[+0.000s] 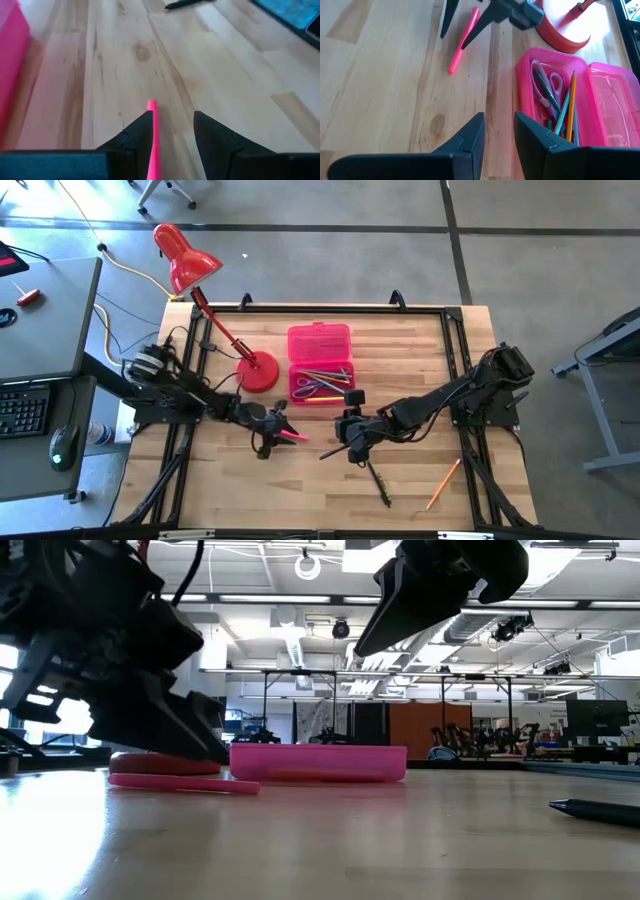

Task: Pick & place school supplies into a supply box
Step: Put the pink pen into the pink supply box

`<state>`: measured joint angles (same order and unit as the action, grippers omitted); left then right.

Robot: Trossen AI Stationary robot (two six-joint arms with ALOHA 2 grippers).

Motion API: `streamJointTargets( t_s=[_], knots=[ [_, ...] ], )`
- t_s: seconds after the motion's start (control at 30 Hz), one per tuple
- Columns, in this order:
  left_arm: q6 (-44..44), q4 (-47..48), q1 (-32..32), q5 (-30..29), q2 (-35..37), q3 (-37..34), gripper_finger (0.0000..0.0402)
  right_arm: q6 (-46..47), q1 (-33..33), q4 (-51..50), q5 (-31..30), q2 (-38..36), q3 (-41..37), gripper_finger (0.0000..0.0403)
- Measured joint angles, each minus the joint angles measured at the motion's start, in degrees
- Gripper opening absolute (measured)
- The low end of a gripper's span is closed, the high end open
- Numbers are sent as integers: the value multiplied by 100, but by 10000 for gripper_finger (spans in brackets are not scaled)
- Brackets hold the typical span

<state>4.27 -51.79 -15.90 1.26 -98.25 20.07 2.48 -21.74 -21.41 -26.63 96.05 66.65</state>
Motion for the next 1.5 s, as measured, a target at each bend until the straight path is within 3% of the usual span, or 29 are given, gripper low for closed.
streamJointTargets(
  t_s=[0.17,0.43,0.77,1.17,1.4,1.5],
  knots=[
    [2,-326,284,588,-540,195,172,4,0,1,2,0,0,83],
    [179,-696,437,595,-1345,447,172,24,-1,27,7,0,0,83],
    [348,-906,428,539,-1413,486,172,18,0,37,20,0,0,83],
    [665,-678,428,624,-1452,1053,172,8,0,35,26,0,0,83],
    [634,739,421,325,-1393,1451,172,7,0,33,28,0,0,83],
    [398,893,426,404,-1391,1442,172,7,0,35,47,0,0,83]
  ],
)
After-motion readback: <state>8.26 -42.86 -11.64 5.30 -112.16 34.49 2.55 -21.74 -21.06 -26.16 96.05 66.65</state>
